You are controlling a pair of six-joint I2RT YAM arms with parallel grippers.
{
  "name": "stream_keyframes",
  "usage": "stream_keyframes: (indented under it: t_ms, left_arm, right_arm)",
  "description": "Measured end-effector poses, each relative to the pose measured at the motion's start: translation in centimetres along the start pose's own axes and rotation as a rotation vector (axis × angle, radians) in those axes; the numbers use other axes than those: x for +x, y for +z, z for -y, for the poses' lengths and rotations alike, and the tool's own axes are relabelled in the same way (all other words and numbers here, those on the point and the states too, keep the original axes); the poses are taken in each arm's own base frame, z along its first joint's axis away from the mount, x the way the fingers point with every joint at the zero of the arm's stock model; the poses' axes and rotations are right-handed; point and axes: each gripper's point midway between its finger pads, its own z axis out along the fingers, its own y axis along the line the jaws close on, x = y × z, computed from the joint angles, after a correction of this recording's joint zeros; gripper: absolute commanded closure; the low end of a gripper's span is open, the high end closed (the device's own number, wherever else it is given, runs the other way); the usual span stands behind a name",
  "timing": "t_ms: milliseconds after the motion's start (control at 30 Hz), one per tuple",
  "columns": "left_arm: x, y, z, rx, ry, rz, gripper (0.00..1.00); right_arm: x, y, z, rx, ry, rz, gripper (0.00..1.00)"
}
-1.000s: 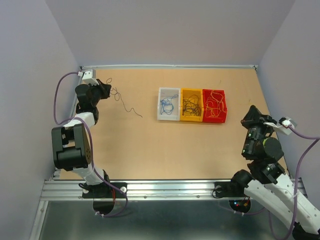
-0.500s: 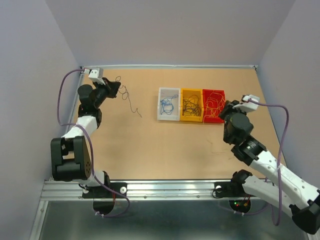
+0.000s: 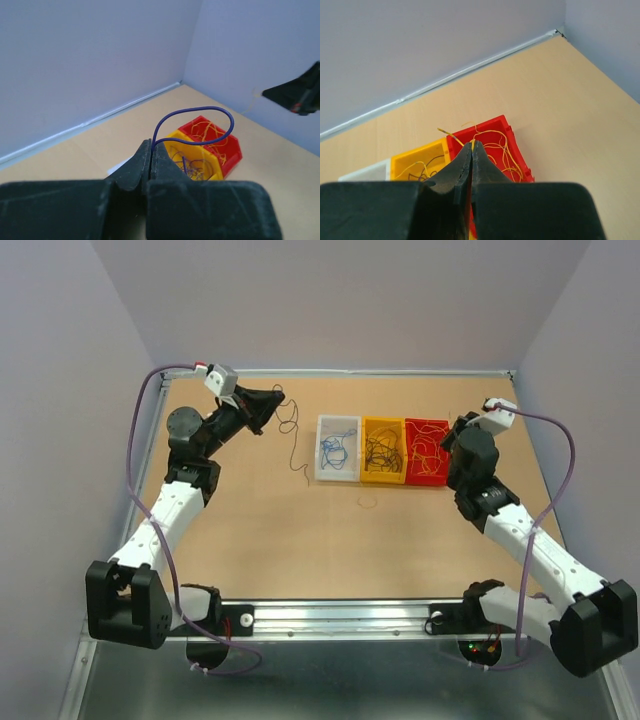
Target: Untangle the cables
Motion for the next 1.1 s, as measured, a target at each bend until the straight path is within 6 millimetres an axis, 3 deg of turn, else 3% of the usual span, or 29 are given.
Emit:
stream_keyframes:
  t_ms: [167, 300, 433, 533, 633, 700, 867, 1033, 1100]
  left_arm:
    - [-2.9, 3.2, 3.1, 0.105, -0.014, 0.035, 1.00]
    - [-3.2, 5.9, 3.9, 0.144, -0.023, 0.038, 1.00]
    - [-0.9, 9.1, 4.1, 0.165, -0.056, -0.004, 1.00]
    - [1.9, 11.5, 4.3, 0.172, -0.078, -0.066, 1.00]
    - [3.2, 14.3, 4.8, 0.184, -0.070, -0.093, 1.00]
    - [3.9, 15.9, 5.6, 0.205, -0.072, -0.108, 1.00]
    - [5.3, 19.8, 6.8, 0.245, -0.062, -0.121, 1.00]
    - [9.1, 22.5, 6.8, 0.252, -0.061, -0.184, 1.00]
    - [11.6, 23.0, 6.2, 0.237, -0.064, -0.233, 1.00]
  right_arm:
    - [3.6, 3.1, 0.7, 0.021, -0.018, -0.086, 0.99]
    - [5.0, 3.9, 0.7, 0.012, -0.008, -0.124, 0.99]
    - [3.1, 3.3, 0.1, -0.030, 0.038, -0.087, 0.99]
    - [0.1, 1.7, 0.0, -0.074, 0.094, -0.024, 0.99]
    - [-3.2, -0.6, 0.6, -0.101, 0.159, 0.054, 0.99]
    - [-4.2, -1.3, 1.1, -0.099, 0.179, 0.078, 0.99]
    - [-4.6, -3.7, 3.6, -0.062, 0.208, 0.107, 0.99]
    - [-5.4, -5.5, 5.3, -0.037, 0.225, 0.127, 0.99]
    - [-5.8, -5.8, 5.6, -0.033, 0.234, 0.137, 0.99]
